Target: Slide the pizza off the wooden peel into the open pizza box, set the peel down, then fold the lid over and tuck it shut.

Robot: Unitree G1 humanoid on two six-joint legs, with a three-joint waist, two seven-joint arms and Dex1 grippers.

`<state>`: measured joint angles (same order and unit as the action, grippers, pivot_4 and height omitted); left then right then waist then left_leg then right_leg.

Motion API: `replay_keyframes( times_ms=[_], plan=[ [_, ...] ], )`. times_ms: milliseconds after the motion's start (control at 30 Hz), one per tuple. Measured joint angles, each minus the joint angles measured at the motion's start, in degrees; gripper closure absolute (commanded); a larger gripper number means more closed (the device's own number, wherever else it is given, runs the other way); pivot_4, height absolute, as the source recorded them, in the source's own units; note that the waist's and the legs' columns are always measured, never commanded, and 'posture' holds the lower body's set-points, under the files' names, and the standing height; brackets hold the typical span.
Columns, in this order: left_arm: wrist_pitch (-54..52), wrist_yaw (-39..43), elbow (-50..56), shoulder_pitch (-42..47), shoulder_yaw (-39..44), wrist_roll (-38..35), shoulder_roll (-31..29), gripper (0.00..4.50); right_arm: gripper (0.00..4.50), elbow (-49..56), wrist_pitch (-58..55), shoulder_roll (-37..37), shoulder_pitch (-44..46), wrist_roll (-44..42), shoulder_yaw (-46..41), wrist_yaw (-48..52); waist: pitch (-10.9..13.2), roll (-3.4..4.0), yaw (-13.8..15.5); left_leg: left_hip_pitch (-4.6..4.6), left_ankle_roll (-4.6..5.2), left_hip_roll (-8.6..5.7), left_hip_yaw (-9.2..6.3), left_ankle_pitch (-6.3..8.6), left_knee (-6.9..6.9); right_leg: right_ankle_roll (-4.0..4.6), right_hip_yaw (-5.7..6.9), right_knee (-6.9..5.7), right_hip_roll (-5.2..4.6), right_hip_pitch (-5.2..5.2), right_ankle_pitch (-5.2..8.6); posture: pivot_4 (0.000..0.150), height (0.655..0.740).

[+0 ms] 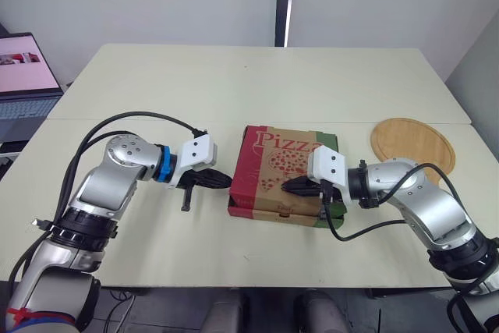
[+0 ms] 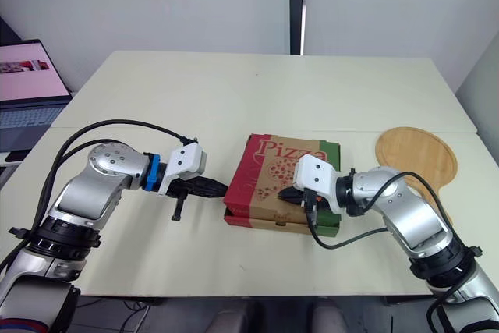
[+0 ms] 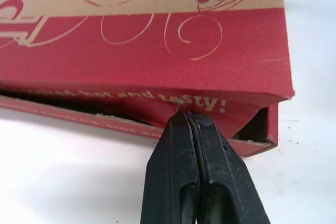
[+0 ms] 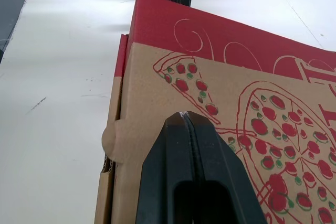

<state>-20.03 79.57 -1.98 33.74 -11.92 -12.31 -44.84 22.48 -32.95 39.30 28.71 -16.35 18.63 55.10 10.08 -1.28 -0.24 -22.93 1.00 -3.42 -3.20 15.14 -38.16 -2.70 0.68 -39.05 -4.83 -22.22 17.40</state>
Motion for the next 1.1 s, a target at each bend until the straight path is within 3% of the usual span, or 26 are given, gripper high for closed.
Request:
replay_keyframes(
  times_ms=[500, 1100],
  plan=[
    [-1.2, -0.2, 2.6, -0.4, -0.2, 0.0, 0.2, 4.5, 4.47, 0.0, -0.1, 0.0, 0.0, -0.1, 0.0, 0.0, 0.0, 0.0, 0.0, 0.0, 0.0, 0.0, 0.0, 0.0, 0.0, 0.0, 0.0, 0.0, 0.0, 0.0, 0.0, 0.15, 0.7281],
    [0.5, -4.0, 1.8, 0.3, -0.4, 0.3, 5.3, 4.5, 4.47, -0.5, -0.4, -0.5, 1.7, -0.3, -0.5, 0.2, 0.0, -0.01, 0.1, 0.0, -0.03, 0.0, 0.0, -0.02, 0.0, 0.0, 0.0, 0.01, 0.0, 0.0, 0.0, 0.15, 0.7281]
  ],
)
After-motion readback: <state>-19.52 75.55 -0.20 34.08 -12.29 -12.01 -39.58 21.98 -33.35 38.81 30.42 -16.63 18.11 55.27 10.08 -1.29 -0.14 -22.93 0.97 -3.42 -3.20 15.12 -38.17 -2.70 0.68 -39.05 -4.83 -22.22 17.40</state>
